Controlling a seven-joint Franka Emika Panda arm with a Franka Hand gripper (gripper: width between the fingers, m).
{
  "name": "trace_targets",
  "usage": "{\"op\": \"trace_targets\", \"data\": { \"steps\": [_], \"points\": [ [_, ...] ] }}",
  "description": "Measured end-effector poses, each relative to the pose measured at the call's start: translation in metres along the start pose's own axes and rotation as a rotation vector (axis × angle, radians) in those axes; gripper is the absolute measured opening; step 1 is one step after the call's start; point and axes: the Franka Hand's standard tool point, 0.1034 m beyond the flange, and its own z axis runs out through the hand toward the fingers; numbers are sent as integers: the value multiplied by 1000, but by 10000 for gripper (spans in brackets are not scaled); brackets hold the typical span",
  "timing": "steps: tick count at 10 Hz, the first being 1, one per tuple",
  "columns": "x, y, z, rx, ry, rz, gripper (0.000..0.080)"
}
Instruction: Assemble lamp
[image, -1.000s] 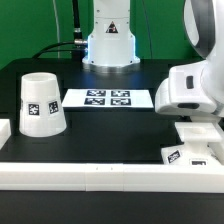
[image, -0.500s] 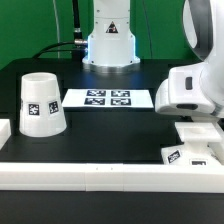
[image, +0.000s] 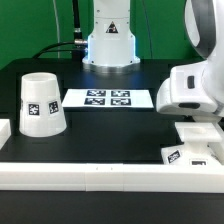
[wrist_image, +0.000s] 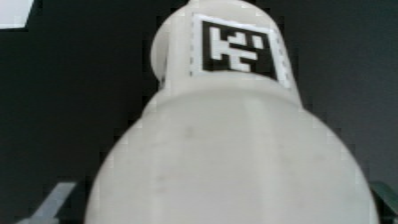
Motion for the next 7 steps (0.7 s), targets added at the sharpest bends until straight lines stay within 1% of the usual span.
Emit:
{"op": "trace_targets", "data": {
  "steps": [1, 2, 3, 5, 6, 7],
  "points": [
    [-2, 2, -8, -13, 15, -47, 576],
    [-5, 7, -25, -39, 50, -124, 576],
    [-10, 13, -44, -59, 88, -187, 576],
    [-21, 26, -74, -57, 110, -234, 577],
    [-26, 29, -87, -61, 120, -248, 577],
    [-21, 27, -88, -57, 156, -248, 577]
  ]
}}
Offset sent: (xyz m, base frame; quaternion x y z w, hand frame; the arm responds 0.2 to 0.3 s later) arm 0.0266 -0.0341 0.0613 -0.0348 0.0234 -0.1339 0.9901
